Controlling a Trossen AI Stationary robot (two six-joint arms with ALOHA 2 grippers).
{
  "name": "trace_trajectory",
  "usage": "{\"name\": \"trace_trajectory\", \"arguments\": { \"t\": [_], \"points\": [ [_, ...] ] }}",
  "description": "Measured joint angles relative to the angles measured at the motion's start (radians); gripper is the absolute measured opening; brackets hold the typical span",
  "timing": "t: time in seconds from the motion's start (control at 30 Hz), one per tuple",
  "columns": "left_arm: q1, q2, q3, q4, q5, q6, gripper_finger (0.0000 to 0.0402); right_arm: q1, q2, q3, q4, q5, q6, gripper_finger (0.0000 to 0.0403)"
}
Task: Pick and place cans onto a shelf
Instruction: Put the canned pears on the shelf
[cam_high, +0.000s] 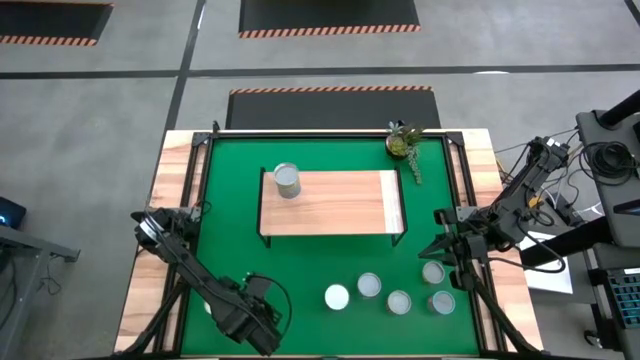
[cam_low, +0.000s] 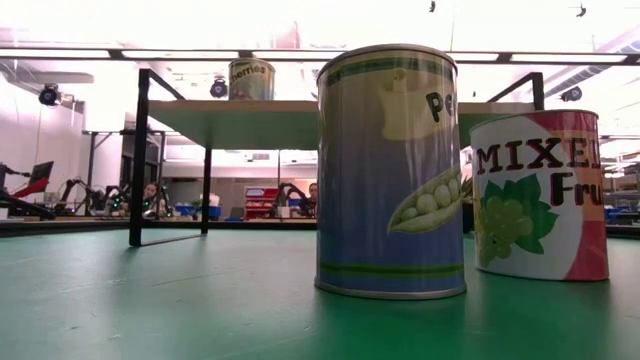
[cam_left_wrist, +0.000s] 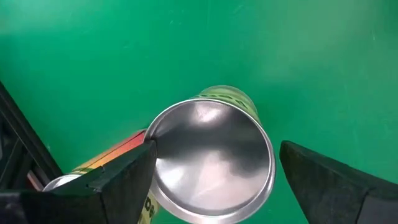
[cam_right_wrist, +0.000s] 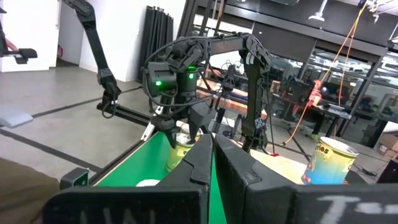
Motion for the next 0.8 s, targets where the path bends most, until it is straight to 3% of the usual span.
{"name": "trace_trajectory", "arguments": {
  "t": [0.8],
  "points": [
    [-0.003, -0.001, 0.077, -0.127, -0.027, 0.017, 0.0322, 0.000, 0.000, 0.000, -0.001, 0.000, 0.003, 0.0009]
  ]
}}
